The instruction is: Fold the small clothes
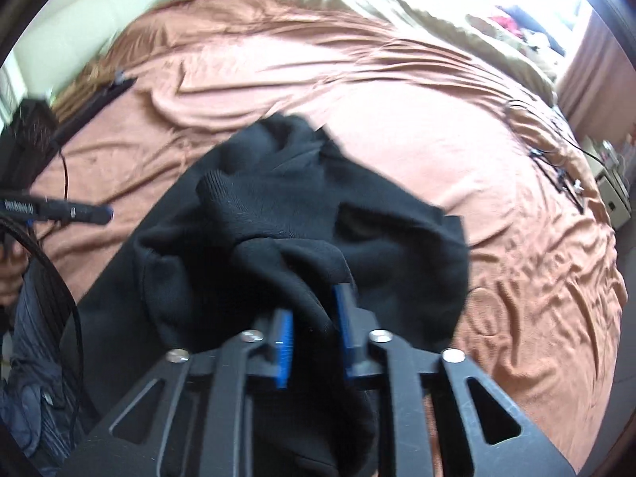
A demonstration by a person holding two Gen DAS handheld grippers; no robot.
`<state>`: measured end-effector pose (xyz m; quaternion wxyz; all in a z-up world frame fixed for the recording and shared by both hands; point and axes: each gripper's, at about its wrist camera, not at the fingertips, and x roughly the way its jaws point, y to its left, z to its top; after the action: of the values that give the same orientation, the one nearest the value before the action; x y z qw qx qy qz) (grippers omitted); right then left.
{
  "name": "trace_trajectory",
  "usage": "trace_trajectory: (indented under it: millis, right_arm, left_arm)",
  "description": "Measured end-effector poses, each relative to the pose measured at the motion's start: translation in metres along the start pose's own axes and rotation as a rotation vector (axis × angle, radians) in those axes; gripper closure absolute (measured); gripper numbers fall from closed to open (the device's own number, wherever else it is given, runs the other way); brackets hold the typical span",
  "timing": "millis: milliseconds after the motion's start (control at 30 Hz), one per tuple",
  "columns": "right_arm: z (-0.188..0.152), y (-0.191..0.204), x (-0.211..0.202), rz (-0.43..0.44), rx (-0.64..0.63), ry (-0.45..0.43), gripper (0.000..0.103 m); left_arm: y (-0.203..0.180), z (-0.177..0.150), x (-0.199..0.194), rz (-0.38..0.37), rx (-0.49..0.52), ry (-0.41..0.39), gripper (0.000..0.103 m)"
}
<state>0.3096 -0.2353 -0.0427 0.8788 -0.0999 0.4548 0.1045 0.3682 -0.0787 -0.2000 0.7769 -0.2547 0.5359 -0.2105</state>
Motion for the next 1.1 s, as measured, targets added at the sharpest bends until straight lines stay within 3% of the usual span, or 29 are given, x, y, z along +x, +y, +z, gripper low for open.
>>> trace_trajectory:
  millis: [200, 367, 567, 667, 733, 767, 900, 1100]
  right_arm:
    - [-0.011, -0.045, -0.018, -0.011, 0.157, -0.054, 0.098]
    - [-0.029, -0.085, 0.001, 0.006, 0.308, -0.035, 0.098]
    - [-0.049, -0.115, 0.036, 0.206, 0.477, 0.011, 0.097]
    - [-0.046, -0.125, 0.044, 0.287, 0.513, -0.012, 0.085]
    - [-0.042, -0.131, 0.044, 0.317, 0.526, -0.037, 0.065]
    - [-0.039, -0.133, 0.045, 0.333, 0.529, -0.051, 0.062]
    - [-0.027, -0.146, 0.058, 0.374, 0.535, -0.067, 0.062]
    - [-0.002, -0.151, 0.094, 0.38, 0.508, -0.023, 0.062]
  left_arm:
    - [-0.005, 0.003, 0.008, -0.002, 0.005, 0.011, 0.052]
    - [-0.008, 0.004, 0.018, 0.002, 0.008, 0.027, 0.052]
    - [-0.007, 0.007, 0.026, 0.017, 0.005, 0.04, 0.052]
    - [-0.007, 0.009, 0.029, 0.022, 0.003, 0.044, 0.052]
    - [-0.006, 0.011, 0.031, 0.026, 0.001, 0.044, 0.052]
    - [-0.006, 0.012, 0.031, 0.027, 0.0, 0.044, 0.052]
    - [-0.005, 0.016, 0.032, 0.03, -0.001, 0.042, 0.052]
    - [-0.004, 0.022, 0.038, 0.036, -0.009, 0.041, 0.052]
